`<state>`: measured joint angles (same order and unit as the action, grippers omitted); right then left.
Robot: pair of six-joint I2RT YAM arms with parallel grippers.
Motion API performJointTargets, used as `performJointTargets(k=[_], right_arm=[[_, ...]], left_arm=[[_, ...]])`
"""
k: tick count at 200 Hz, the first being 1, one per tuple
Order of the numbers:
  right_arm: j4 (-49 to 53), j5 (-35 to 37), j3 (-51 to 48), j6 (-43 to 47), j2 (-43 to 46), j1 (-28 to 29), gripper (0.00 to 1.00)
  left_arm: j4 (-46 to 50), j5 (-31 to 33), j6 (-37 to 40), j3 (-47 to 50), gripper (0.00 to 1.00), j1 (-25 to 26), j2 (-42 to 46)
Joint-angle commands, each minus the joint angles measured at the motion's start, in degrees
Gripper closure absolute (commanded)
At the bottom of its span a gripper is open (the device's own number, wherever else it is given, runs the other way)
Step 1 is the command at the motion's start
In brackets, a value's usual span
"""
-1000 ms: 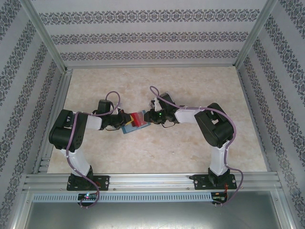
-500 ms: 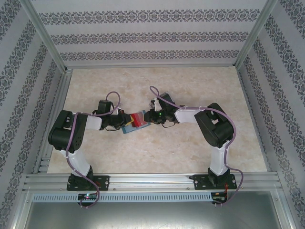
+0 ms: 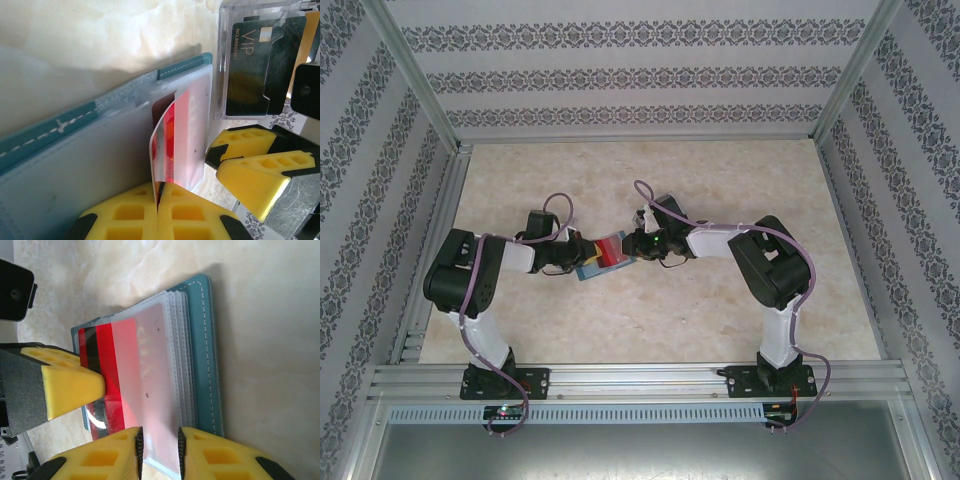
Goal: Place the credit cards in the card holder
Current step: Insert the credit card into the card slot.
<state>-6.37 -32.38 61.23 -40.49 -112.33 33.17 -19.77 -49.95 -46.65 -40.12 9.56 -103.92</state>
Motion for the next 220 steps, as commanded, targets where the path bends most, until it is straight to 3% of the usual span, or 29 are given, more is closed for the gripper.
performJointTargets(k=[1,48,77,101,220], right_arm=[[1.0,-0.3,0.6,1.0,-1.3,0.4,0.71],[1.3,-0.5,0.7,1.1,-1.4,0.4,0.71],[1.3,-0.4,0.6,1.2,-1.4,0.4,0.71],[1.2,-0.5,0.5,1.2,-1.3,0.4,0.71],[2.0,0.0,0.4,1.8,-1.1,0.3,0.71]], left_arm=[[1.3,2.7,-0.9,-0.2,1.0,1.5,-3.0],[-0.9,3.1,-2.4,-0.9,0.95,2.7,-5.2],[-0.2,3.6,-2.2,-1.0,0.75,3.2,-5.5],[4.5,4.9,0.1,-1.9,0.68,3.2,-4.2],[28.2,13.0,10.6,-10.0,0.63,3.2,1.7]])
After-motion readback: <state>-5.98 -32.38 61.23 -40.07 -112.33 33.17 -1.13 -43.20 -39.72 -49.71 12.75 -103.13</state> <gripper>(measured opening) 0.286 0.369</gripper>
